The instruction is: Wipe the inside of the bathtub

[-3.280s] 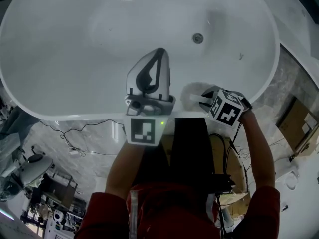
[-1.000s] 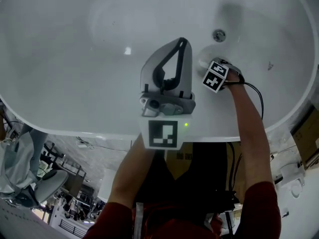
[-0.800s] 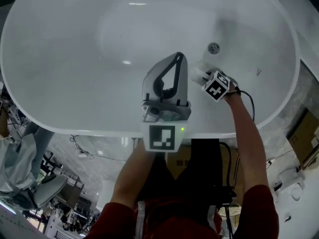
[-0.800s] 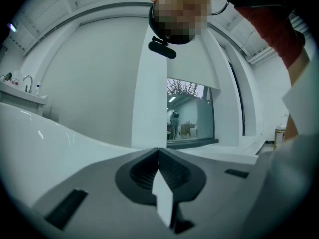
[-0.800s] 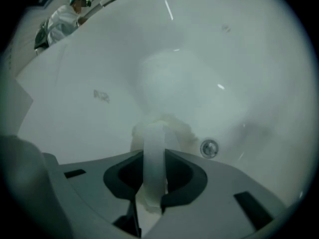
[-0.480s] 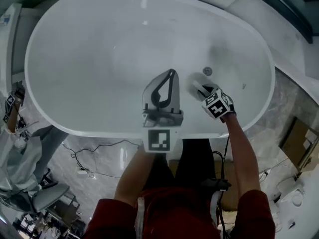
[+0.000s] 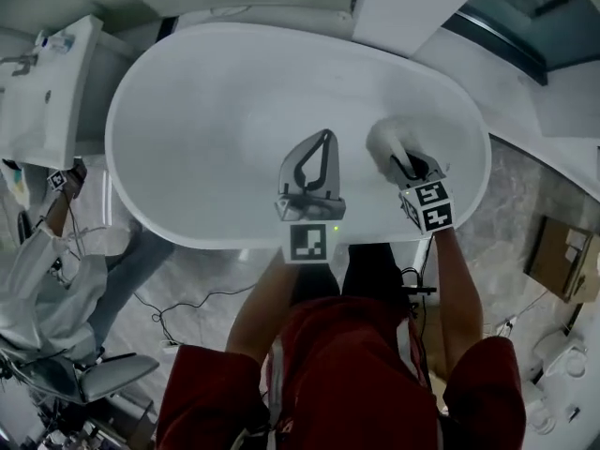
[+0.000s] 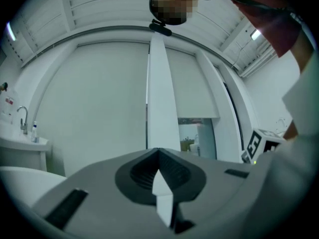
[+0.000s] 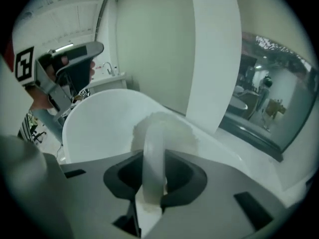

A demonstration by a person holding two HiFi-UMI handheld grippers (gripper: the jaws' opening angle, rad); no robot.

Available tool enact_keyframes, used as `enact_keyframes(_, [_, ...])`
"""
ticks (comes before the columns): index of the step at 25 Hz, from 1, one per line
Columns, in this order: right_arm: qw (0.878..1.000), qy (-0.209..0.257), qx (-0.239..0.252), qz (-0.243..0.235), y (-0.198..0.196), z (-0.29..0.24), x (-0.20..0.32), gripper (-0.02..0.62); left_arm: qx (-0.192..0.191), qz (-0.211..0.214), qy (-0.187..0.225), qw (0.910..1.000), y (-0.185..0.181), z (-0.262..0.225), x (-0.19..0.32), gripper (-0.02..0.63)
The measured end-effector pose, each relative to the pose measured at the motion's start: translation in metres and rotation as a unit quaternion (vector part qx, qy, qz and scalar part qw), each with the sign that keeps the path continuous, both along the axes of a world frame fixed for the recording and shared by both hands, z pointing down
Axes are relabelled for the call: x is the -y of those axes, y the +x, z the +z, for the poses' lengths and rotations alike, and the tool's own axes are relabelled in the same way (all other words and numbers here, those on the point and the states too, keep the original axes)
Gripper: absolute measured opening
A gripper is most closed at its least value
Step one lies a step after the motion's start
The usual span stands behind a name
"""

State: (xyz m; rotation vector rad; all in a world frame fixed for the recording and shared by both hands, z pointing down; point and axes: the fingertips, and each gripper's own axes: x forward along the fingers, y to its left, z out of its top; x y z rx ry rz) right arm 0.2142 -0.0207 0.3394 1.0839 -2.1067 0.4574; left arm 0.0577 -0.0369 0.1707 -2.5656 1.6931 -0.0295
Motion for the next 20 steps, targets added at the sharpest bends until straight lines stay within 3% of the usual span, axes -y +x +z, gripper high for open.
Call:
enact_keyframes(2, [0.999,0.036,0.009,0.018,-0.002,-0.042,0.001,0.091,0.009,0.006,-0.008,0.9999,-0.005,-0.019,-0.011,0.015])
enact_keyframes(5, [0.994,0.085,0.036,0.05,-0.01,-0.101,0.007,0.091,0.036,0.008,0.027,0.9989,-0.018,-0.058,-0.02,0.015])
enact_keyframes(8, [0.986,0.134,0.067,0.076,-0.007,-0.15,0.014,0.092,0.02,-0.013,0.039,0.999,-0.021,-0.082,-0.024,0.015])
enact_keyframes(16, [0.966,0.225,0.115,0.05,0.0,-0.228,0.0,0.091,-0.017,-0.072,0.064,0.9952,-0.014,-0.128,-0.041,0.015])
enact_keyframes(20, [0.951,0.266,0.15,0.047,-0.001,-0.262,-0.011,0.091,-0.005,-0.09,0.056,0.9943,-0.014,-0.138,-0.05,0.015])
